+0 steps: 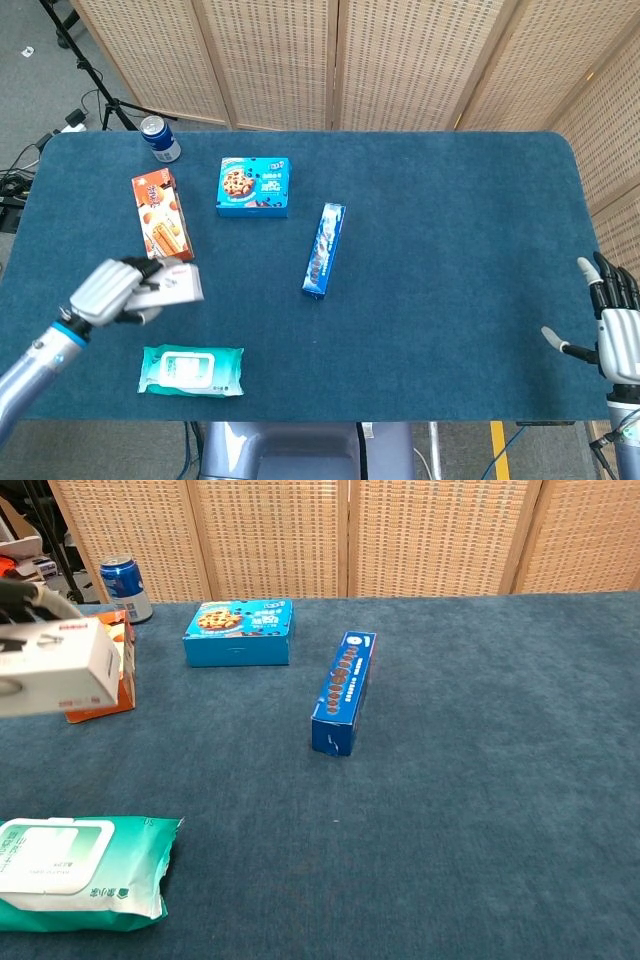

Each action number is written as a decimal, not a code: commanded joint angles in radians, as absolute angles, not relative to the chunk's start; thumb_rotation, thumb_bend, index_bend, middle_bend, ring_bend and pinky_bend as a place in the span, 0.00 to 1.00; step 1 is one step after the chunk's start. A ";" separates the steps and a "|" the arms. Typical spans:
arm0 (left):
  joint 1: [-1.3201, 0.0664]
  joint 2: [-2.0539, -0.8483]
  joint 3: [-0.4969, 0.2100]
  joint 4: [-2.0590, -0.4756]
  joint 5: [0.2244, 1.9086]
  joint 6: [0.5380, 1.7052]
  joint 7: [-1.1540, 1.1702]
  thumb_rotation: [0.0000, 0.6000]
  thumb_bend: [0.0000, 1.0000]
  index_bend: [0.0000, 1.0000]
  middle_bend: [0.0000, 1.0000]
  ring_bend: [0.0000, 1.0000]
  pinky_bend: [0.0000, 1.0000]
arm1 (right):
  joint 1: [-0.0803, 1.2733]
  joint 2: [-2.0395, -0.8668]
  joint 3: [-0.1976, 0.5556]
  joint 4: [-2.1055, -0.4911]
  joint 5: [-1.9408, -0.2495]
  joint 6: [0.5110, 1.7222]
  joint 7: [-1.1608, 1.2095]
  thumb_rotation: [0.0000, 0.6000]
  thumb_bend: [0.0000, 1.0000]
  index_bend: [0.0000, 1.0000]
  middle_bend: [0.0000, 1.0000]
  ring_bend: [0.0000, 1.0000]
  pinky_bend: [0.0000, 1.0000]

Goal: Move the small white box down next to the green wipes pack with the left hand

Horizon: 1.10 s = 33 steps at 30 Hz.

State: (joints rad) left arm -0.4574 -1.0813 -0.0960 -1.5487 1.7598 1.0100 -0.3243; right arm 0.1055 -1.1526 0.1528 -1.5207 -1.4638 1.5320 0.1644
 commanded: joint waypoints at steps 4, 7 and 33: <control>-0.481 -1.134 0.008 -1.486 1.843 1.012 -0.409 1.00 0.32 0.35 0.32 0.34 0.45 | 0.105 -1.151 0.154 -1.519 -1.461 1.530 0.169 1.00 0.00 0.00 0.00 0.00 0.00; -0.488 -1.157 0.019 -1.459 1.837 1.010 -0.424 1.00 0.32 0.35 0.32 0.34 0.45 | 0.106 -1.152 0.154 -1.518 -1.460 1.529 0.168 1.00 0.00 0.00 0.00 0.00 0.00; -0.502 -1.256 0.064 -1.272 1.768 1.069 -0.408 1.00 0.02 0.00 0.00 0.00 0.08 | 0.107 -1.156 0.151 -1.522 -1.465 1.530 0.154 1.00 0.00 0.00 0.00 0.00 0.00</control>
